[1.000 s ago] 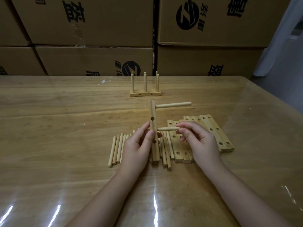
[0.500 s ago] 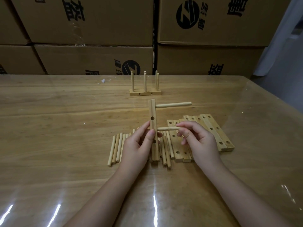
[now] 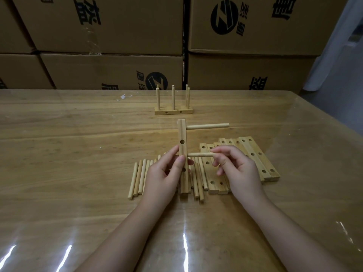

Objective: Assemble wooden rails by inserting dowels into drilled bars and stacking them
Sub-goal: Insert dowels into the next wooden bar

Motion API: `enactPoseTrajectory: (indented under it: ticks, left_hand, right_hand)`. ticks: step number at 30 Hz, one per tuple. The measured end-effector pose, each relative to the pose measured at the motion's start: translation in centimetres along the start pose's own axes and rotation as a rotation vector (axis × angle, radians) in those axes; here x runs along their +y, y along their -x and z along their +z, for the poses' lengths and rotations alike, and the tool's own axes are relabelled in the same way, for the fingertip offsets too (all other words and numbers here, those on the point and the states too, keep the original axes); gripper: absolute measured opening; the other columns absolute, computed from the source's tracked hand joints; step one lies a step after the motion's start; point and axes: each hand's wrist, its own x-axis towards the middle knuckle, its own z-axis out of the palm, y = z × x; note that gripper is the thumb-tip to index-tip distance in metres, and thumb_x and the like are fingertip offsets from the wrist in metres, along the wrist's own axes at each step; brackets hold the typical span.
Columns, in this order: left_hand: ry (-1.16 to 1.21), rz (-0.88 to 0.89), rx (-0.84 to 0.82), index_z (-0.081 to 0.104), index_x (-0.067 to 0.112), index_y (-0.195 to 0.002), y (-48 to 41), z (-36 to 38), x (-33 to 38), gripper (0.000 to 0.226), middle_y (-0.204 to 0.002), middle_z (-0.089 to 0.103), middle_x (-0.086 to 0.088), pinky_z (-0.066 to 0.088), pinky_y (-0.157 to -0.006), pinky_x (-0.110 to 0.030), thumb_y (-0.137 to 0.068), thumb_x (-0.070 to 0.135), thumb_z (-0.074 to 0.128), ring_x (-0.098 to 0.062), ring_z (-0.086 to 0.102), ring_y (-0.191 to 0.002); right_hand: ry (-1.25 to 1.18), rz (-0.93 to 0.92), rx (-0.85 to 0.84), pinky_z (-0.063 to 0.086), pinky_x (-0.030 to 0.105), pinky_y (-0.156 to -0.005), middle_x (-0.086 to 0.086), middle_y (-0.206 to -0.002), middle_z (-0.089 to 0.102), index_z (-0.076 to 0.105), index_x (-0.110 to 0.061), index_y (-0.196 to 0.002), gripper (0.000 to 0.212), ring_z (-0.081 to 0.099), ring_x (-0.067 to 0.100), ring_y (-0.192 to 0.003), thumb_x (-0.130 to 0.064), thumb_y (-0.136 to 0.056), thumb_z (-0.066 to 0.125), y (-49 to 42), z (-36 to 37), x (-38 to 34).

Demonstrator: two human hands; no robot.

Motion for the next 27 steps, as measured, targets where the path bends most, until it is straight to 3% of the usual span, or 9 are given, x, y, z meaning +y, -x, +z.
enactPoseTrajectory:
  ticks: [5, 8, 13, 15, 17, 22, 27]
  left_hand:
    - [0.029, 0.002, -0.009, 0.052, 0.017, -0.135, 0.12, 0.03, 0.41, 0.055, -0.104, 0.072, 0.007, 0.051, -0.095, -0.035, -0.084, 0.039, 0.051, -0.003, 0.065, -0.102]
    - [0.044, -0.015, -0.008, 0.053, 0.014, -0.135, 0.03, 0.03, 0.18, 0.05, -0.101, 0.073, 0.006, 0.051, -0.094, -0.039, -0.089, 0.034, 0.053, -0.007, 0.066, -0.101]
    - [0.097, -0.052, 0.002, 0.059, 0.016, -0.127, -0.22, 0.11, -0.18, 0.038, -0.095, 0.074, 0.005, 0.055, -0.086, -0.042, -0.091, 0.029, 0.052, -0.013, 0.07, -0.091]
    - [0.098, -0.05, 0.003, 0.06, 0.017, -0.125, -0.28, 0.13, -0.34, 0.034, -0.094, 0.075, 0.005, 0.056, -0.083, -0.036, -0.093, 0.026, 0.051, -0.013, 0.07, -0.089]
    - [0.091, -0.042, 0.004, 0.061, 0.018, -0.123, -0.32, 0.11, -0.43, 0.03, -0.092, 0.075, 0.008, 0.056, -0.079, -0.03, -0.096, 0.023, 0.05, -0.01, 0.07, -0.086]
    - [0.124, -0.082, 0.029, 0.061, 0.014, -0.125, -0.45, 0.05, -0.57, 0.032, -0.099, 0.074, 0.0, 0.052, -0.091, -0.049, -0.096, 0.022, 0.049, -0.02, 0.068, -0.097]
    - [0.109, -0.081, 0.026, 0.06, 0.015, -0.126, -0.46, 0.07, -0.57, 0.034, -0.097, 0.074, 0.002, 0.052, -0.092, -0.048, -0.095, 0.025, 0.05, -0.016, 0.068, -0.097]
  right_hand:
    - [0.022, 0.01, -0.012, 0.048, 0.014, -0.056, -0.005, -0.067, 0.062, 0.065, -0.031, -0.088, 0.015, 0.057, 0.005, -0.055, -0.021, -0.091, 0.055, 0.01, -0.06, 0.28]
    - [0.014, -0.003, -0.009, 0.047, 0.014, -0.056, -0.005, -0.067, 0.062, 0.065, -0.031, -0.09, 0.014, 0.057, 0.005, -0.055, -0.021, -0.091, 0.054, 0.0, 0.09, 0.37]
    - [-0.114, -0.016, -0.014, 0.05, 0.016, -0.059, -0.006, -0.079, 0.066, 0.053, -0.04, -0.114, 0.028, 0.061, 0.007, -0.059, -0.038, -0.086, 0.051, 0.15, 0.64, 0.08]
    - [-0.131, -0.023, 0.029, 0.049, 0.014, -0.06, -0.01, -0.079, 0.065, 0.048, -0.04, -0.117, 0.031, 0.062, 0.005, -0.06, -0.04, -0.086, 0.05, 0.05, 0.56, 0.09]
    - [-0.126, -0.03, 0.079, 0.051, 0.016, -0.059, -0.011, -0.077, 0.064, 0.051, -0.038, -0.114, 0.027, 0.061, 0.006, -0.06, -0.041, -0.087, 0.049, -0.1, 0.31, 0.18]
    - [-0.114, -0.054, 0.103, 0.05, 0.018, -0.057, -0.007, -0.078, 0.065, 0.056, -0.027, -0.096, 0.018, 0.059, 0.007, -0.058, -0.041, -0.088, 0.047, -0.15, 0.17, 0.47]
    - [-0.017, -0.062, 0.084, 0.048, 0.017, -0.055, -0.008, -0.075, 0.062, 0.053, -0.026, -0.086, 0.017, 0.057, 0.006, -0.056, -0.04, -0.088, 0.043, -0.19, 0.4, 0.78]
